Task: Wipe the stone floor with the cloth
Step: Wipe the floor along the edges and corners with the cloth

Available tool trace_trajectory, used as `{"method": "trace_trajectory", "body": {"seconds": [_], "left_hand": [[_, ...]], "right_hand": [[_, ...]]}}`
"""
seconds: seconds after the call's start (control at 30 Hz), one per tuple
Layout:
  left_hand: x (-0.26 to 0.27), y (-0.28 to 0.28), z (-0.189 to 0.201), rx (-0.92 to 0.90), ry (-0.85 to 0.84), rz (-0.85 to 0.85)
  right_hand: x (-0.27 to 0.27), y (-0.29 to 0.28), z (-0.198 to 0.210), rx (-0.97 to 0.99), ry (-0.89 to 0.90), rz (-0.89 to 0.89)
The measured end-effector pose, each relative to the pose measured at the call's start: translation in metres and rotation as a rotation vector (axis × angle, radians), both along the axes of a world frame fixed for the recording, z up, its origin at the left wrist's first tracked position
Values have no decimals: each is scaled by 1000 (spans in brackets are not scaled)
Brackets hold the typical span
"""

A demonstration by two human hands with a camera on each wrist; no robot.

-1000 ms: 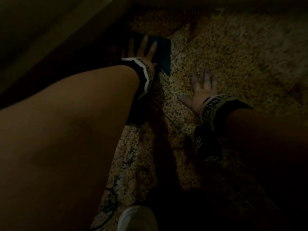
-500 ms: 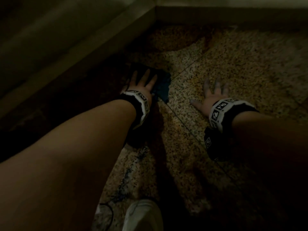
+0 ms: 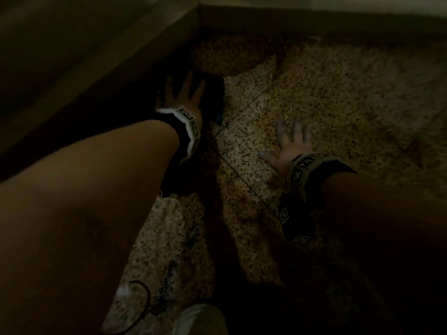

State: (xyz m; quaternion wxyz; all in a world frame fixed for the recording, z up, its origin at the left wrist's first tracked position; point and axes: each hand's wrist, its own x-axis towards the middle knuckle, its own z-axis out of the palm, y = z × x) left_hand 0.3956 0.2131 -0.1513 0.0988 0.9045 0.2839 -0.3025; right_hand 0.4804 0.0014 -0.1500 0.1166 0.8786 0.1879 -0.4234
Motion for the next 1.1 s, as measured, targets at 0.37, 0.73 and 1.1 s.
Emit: {"method": "trace_trajectory", "body": {"seconds": [0.37,0.73,1.1], "left_hand": [[-7,0,21,-152,94,-55],[-38,-30,137,-57,11,546],[-78,-79,309,3,-209,785]], "right_hand": [[-1,-1,10,63,-22,13],[54,24,108,183,-3,458],[27,58,262,544,86,718]]}}
